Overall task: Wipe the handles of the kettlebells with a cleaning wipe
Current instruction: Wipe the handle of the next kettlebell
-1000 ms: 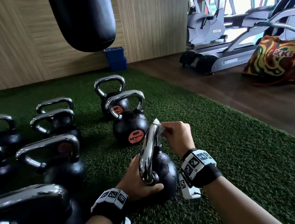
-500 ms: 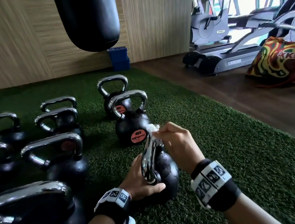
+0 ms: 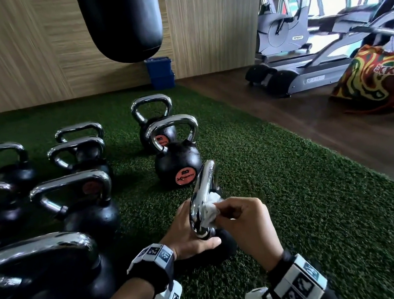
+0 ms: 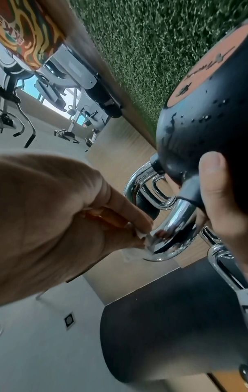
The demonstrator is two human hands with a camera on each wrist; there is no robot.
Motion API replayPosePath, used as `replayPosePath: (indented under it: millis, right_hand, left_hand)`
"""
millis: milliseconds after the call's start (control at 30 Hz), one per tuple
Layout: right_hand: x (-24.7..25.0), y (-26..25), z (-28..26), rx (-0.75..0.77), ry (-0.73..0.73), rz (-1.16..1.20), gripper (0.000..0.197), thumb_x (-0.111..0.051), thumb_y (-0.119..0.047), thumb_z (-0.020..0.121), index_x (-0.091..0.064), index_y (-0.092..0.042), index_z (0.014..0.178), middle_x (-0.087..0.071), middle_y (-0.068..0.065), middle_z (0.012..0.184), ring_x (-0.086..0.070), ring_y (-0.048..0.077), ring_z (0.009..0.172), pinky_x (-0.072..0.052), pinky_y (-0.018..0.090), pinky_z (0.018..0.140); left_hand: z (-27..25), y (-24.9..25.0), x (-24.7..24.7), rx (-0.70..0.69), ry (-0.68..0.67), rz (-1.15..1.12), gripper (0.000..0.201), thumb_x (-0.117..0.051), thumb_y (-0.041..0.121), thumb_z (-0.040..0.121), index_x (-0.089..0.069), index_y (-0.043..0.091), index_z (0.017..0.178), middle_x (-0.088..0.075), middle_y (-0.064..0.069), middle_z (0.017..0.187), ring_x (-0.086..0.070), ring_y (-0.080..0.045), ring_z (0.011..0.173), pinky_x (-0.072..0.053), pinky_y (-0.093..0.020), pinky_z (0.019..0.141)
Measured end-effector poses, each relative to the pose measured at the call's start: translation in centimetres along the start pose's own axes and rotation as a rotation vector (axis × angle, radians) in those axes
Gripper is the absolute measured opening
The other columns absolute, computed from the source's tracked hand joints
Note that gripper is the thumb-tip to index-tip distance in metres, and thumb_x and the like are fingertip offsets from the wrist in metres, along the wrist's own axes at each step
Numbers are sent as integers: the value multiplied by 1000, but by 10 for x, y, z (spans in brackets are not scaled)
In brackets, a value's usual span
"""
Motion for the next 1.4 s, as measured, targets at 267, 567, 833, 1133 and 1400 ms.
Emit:
replayPosePath:
  millis: [267, 567, 833, 1133, 1400]
  right_hand:
    - [-11, 19, -20, -15, 17, -17, 16, -90, -29, 71, -83, -28, 85, -76, -21, 76, -71, 0, 66, -53, 13, 59]
    - [-21, 16, -6, 196, -127, -226, 8, -77, -23, 88, -82, -17, 90, -69, -12, 82, -65, 2, 71, -46, 10, 62]
    - [-53, 6, 32, 314, -566, -363, 26, -64, 13, 79, -80, -3, 92, -71, 7, 100, -69, 20, 88, -56, 30, 75]
    - [-59, 16, 47, 175, -685, -194, 27, -66, 16, 79, -73, -4, 96, -71, -15, 78, -67, -12, 75, -53, 9, 69]
    - [-59, 37, 35, -153, -619, 429, 15, -69, 0, 89, -73, 5, 103, -74, 24, 105, -71, 38, 95, -58, 49, 91]
  left_hand:
    - [-14, 37, 8, -281, 117, 203, 69, -73, 49, 65, -43, 42, 127, -49, 9, 137, -41, -13, 124, -37, -52, 110]
    - [-5, 29, -1, -204, 22, 163, 72, -84, 32, 71, -50, 24, 135, -69, -8, 113, -62, -31, 114, -37, -56, 113]
    - [-4, 8, -2, -16, -2, 54, 55, -88, 39, 67, -64, 11, 107, -64, -1, 98, -67, -31, 96, -49, -52, 99]
    - [-4, -2, 1, -5, 96, 3, 87, -89, 50, 60, -41, 53, 133, -57, 10, 131, -56, -14, 127, -40, -45, 116]
    - [-1, 3, 2, -46, 83, 130, 45, -86, 46, 61, -50, 41, 87, -62, 13, 93, -62, -9, 96, -50, -31, 90]
Point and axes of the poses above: each hand's wrist, its own z-axis towards the middle knuckle, its own x-axis out of the back of the hand, y = z × x, the point moved 8 cm from there along z, towards the middle knuckle
